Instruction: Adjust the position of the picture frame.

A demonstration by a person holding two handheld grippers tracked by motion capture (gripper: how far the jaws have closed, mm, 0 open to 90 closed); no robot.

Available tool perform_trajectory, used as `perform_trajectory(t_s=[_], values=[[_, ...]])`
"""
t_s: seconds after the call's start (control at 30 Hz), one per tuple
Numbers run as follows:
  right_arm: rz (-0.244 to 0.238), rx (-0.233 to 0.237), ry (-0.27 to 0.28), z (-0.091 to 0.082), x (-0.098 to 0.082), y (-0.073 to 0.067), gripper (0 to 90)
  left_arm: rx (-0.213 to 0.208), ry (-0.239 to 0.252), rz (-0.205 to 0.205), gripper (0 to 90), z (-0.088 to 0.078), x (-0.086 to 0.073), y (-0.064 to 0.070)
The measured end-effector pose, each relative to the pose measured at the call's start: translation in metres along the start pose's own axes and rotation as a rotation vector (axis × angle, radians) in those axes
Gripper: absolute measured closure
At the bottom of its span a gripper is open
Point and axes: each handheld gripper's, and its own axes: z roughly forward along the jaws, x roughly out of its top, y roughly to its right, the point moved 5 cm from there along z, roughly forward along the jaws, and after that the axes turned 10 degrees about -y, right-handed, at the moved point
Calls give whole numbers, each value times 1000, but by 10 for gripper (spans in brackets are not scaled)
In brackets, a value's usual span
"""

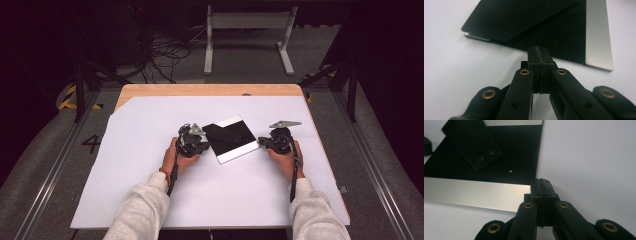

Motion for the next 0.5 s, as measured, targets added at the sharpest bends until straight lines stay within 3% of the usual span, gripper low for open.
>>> perform_trajectory(t_s=[0.17,0.37,0.5], values=[[-17,6,0,1,-2,-11,900,-16,-6,1,900,-2,-2,-2],[-29,58,-11,0,-5,-21,900,-16,-40,8,900,-8,-7,-2],[-39,65,-11,0,-7,-26,900,0,-62,41,900,-10,-9,-3]])
